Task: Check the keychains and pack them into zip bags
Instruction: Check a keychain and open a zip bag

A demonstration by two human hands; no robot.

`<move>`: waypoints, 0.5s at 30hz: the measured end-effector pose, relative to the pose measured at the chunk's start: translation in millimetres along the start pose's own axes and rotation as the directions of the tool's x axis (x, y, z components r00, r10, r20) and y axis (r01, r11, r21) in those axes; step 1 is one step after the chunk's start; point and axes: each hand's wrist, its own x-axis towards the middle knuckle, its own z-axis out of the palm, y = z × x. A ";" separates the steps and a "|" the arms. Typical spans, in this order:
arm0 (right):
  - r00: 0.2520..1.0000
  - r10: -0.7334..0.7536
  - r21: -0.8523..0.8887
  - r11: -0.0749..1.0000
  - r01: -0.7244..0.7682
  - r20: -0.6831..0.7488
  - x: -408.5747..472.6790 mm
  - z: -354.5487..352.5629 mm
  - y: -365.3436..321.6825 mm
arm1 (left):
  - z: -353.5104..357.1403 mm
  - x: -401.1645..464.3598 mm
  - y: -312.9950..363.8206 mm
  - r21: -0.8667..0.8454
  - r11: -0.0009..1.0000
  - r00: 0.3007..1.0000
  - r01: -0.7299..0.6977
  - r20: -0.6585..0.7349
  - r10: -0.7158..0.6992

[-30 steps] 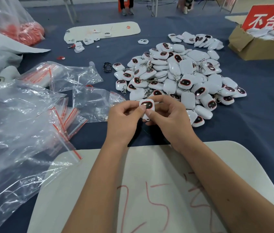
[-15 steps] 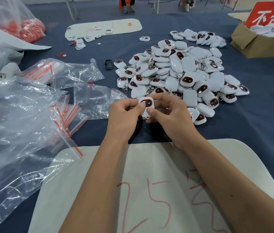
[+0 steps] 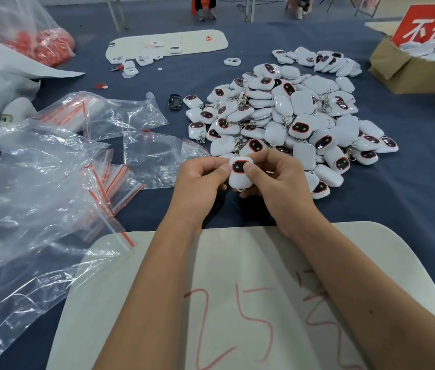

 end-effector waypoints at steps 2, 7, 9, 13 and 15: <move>1.000 -0.003 -0.006 1.000 0.003 -0.018 0.6 0.1 -0.1 | 0.5 -0.2 0.6 0.005 1.000 1.000 -0.007 -0.007 0.007; 1.000 -0.021 -0.028 0.999 0.021 -0.005 0.6 1.7 -0.1 | 2.5 -2.2 1.7 0.044 0.998 0.999 -0.043 0.000 0.043; 1.000 -0.022 -0.021 1.000 0.022 0.002 1.1 1.3 0.5 | 3.1 -1.7 1.1 0.066 0.997 0.999 -0.051 -0.012 0.052; 0.998 -0.044 -0.046 0.998 0.046 0.048 0.9 0.5 0.7 | 3.2 -0.9 -0.6 0.066 0.996 0.998 -0.064 -0.025 0.065; 0.997 -0.046 -0.023 0.999 0.047 0.064 0.6 0.2 0.4 | 4.3 -1.5 -1.0 0.065 0.995 0.996 -0.078 -0.033 0.080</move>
